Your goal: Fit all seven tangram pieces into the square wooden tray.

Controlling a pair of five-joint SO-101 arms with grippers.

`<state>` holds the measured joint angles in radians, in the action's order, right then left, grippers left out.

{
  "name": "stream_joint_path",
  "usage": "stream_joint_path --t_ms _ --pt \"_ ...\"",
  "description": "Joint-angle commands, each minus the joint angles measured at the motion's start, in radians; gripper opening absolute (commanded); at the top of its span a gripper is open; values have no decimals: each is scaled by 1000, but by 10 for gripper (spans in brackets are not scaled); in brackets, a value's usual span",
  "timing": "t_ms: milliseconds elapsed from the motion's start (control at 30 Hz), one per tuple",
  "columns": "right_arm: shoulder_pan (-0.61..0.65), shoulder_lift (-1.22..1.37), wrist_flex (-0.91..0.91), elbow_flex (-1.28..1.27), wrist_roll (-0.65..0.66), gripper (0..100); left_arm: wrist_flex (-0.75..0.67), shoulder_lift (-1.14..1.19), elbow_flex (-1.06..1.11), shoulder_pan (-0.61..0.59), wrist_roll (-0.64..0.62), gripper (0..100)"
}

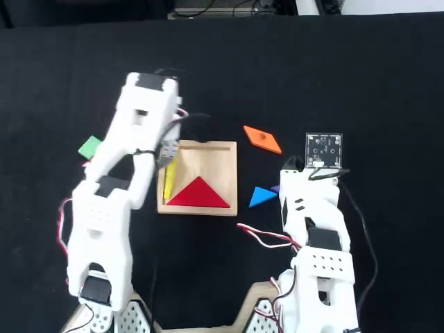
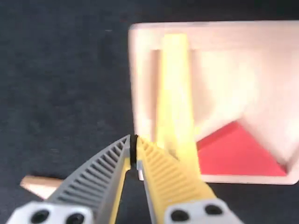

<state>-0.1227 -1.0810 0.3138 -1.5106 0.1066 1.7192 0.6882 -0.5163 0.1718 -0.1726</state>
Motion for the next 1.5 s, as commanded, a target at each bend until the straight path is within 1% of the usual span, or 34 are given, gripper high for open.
stream_joint_path --t_ms 0,100,233,267,333,433,500,567,700,900,967,1100,1300,1467 --pt "12 -18 -18 19 -2 15 -9 -9 -58 50 -23 29" --pt "12 -18 -18 19 -2 15 17 -17 -94 48 -20 29" --pt "12 -18 -20 21 -2 15 40 -44 -200 25 -26 29" --pt "12 -18 -20 21 -2 15 37 -51 -226 31 -28 29" --pt "12 -18 -20 21 -2 15 9 -43 -274 68 -69 29" --pt "8 -18 -20 21 -2 15 -86 20 -271 140 -87 29" --pt "5 -18 -20 19 -2 14 -109 74 -280 170 -89 29" --pt "-6 -18 -20 19 -2 13 -112 124 -312 176 -89 29" --pt "-72 -19 -38 22 -11 12 -104 213 -400 174 -89 29" --pt "-74 -19 -41 21 -12 12 -103 298 -438 150 -89 29" --pt "-74 -19 -41 21 -12 12 -81 307 -433 128 -87 29" --pt "-46 -19 -41 18 -5 12 38 299 -440 108 -44 29" --pt "-38 -19 -41 16 -3 12 41 293 -375 102 -28 29" --pt "-38 -19 -41 16 -3 12 40 293 -437 105 -28 29"
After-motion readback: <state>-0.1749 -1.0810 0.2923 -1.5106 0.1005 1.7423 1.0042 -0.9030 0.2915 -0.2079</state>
